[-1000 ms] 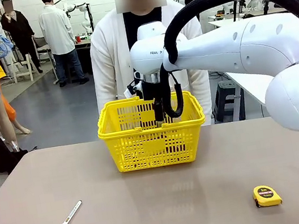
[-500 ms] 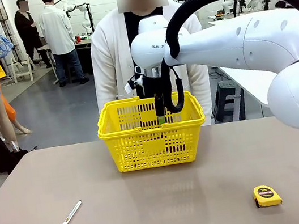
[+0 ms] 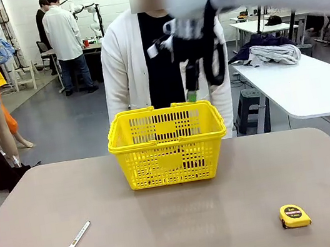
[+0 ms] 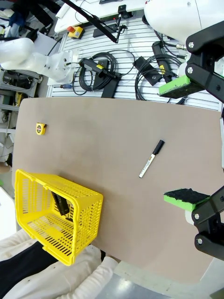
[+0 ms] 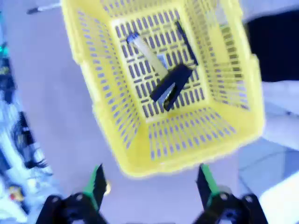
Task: Place the items the person wants into the basket.
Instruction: Pick up the item the person points to and place it in the Market Basket.
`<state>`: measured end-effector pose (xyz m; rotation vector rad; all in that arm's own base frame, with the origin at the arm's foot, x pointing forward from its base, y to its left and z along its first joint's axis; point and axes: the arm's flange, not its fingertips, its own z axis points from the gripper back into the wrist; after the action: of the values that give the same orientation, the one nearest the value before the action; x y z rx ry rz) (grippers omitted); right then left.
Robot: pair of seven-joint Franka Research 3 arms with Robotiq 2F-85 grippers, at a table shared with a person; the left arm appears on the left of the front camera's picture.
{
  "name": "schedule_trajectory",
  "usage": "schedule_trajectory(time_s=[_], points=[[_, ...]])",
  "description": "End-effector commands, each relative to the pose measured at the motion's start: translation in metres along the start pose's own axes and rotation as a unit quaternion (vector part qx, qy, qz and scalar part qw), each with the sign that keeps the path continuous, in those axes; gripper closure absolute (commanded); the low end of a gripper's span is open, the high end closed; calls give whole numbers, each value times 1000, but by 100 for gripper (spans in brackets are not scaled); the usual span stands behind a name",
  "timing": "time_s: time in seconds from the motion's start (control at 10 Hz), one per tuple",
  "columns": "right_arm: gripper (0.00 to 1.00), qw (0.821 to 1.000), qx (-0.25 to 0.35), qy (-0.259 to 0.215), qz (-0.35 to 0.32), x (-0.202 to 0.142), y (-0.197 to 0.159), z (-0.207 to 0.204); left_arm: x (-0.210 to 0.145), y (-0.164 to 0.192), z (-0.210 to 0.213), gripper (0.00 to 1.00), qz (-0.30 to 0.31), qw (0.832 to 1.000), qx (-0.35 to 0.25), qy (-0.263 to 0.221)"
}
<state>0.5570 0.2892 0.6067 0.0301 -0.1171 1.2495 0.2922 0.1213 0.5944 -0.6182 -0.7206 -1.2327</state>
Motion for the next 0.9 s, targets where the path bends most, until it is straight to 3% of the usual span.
schedule_trajectory(time_s=[0.0,0.4,0.8], points=[[0,996,-34,-45,-68,-111,51,2,1,0,2,0,-10,1000,-1,-12],[0,982,-28,-77,-171,-219,62,6,1,0,2,0,-10,1000,-1,-12],[0,973,0,-86,-216,-254,56,-30,1,0,2,0,-10,1000,-1,-12]])
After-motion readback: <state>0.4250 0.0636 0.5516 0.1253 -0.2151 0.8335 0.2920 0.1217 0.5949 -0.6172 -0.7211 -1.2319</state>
